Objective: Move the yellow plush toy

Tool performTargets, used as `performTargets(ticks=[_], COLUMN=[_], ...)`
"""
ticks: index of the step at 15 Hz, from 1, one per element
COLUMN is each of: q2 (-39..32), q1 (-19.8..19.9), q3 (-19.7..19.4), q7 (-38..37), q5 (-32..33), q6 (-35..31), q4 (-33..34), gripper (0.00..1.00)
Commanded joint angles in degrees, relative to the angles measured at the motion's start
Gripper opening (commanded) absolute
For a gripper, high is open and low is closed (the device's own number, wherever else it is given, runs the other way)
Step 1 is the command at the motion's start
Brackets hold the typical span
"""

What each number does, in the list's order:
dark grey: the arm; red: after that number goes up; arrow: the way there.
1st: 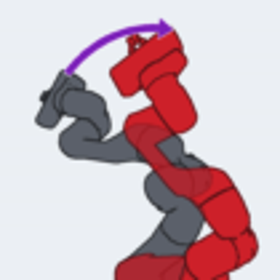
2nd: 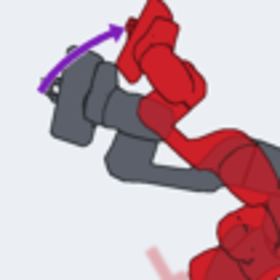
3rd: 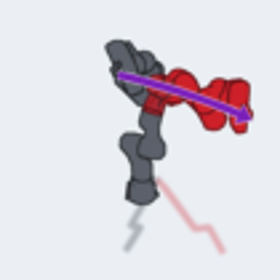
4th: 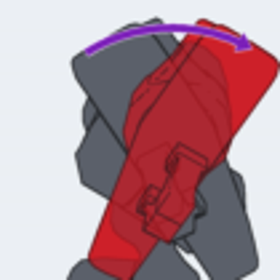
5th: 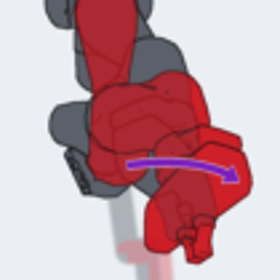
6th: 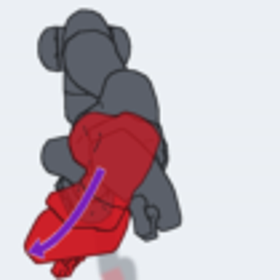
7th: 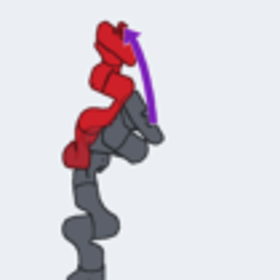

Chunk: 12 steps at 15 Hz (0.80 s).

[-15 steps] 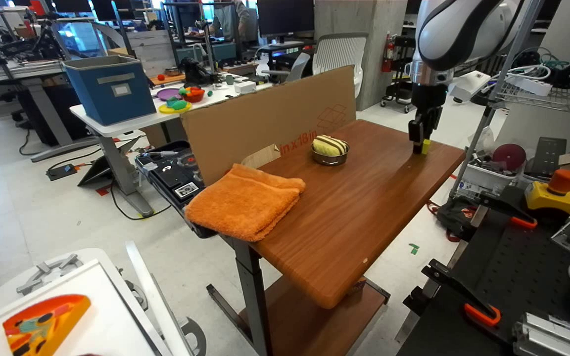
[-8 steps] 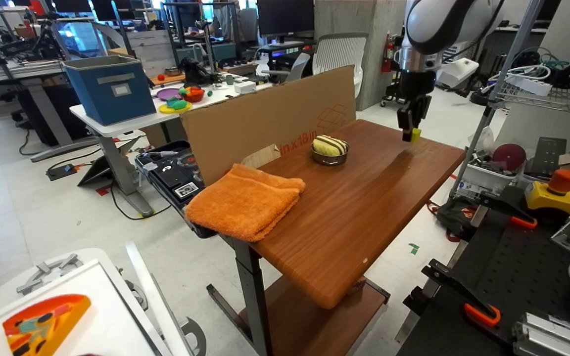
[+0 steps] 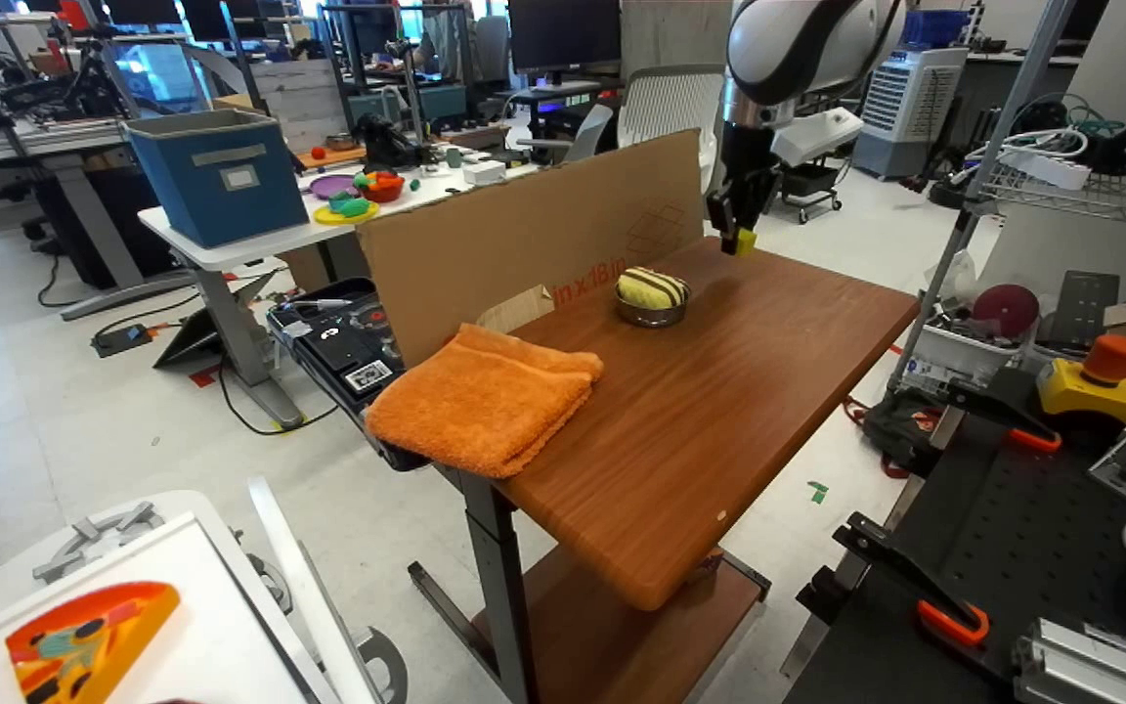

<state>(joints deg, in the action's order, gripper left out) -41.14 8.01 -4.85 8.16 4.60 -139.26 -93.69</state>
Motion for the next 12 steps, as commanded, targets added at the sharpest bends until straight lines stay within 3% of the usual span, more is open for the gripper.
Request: performTargets(ticks=[1, 4, 5, 6, 12], q2=[-8.2, -10.3, -9.7, -8.8, 1.0], q1=[-0.6, -0.6, -0.6, -0.9, -1.9], q3=[0.0, 0.4, 0.6, 0.4, -0.6], q7=[-2.5, -2.5, -2.1, -1.9, -2.3], q5=[-0.2, -0.4, -0.4, 0.1, 1.1], q6=[2.2, 3.5, 4.2, 5.0, 11.4], q4=[10.0, 13.1, 12.9, 12.4, 4.4], gripper=[0.08, 0.08, 0.58, 0.59, 0.99])
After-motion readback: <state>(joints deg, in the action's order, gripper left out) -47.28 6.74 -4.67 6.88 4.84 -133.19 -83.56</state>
